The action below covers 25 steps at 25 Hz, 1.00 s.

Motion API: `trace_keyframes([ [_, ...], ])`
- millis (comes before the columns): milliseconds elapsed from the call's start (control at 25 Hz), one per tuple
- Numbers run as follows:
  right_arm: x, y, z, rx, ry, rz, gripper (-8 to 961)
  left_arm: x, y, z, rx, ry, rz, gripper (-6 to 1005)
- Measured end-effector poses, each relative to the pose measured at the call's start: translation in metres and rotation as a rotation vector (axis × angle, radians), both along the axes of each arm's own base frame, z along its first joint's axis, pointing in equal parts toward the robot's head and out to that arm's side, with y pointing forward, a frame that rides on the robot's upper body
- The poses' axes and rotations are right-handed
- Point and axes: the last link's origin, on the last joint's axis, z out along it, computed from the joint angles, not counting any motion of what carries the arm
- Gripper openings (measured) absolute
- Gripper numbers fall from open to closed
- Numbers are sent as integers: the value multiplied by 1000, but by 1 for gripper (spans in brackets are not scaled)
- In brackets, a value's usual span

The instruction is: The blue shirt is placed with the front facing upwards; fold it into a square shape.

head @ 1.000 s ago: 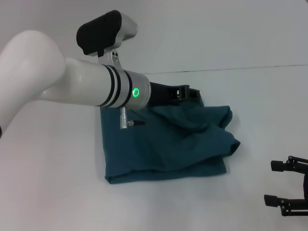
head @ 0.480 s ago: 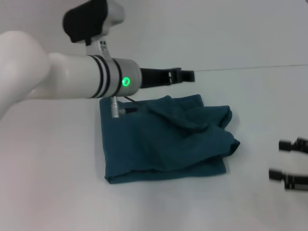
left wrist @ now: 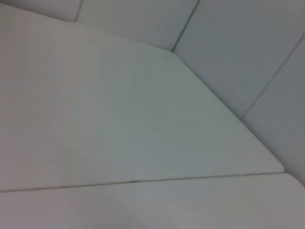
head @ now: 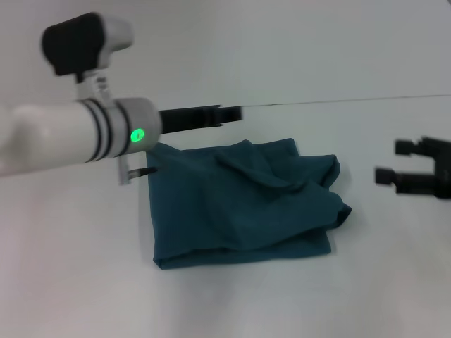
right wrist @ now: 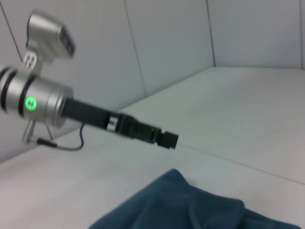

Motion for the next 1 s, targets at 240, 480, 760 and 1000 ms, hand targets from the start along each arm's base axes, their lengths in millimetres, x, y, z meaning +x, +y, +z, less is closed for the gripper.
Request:
trace_keyframes([
  [240, -40, 33, -8, -80, 4, -36, 914, -26, -8, 12, 38, -55, -4, 687],
  [480, -64, 52, -29, -146, -55, -56, 909, -46, -14, 19, 45, -59, 10, 687],
  [760, -66, 64, -44, -181, -163, -159, 849, -50, -15, 22, 43, -56, 5, 686],
  [1000, -73, 66, -49, -240, -253, -204, 625, -46, -16, 24, 31, -63, -10, 686],
])
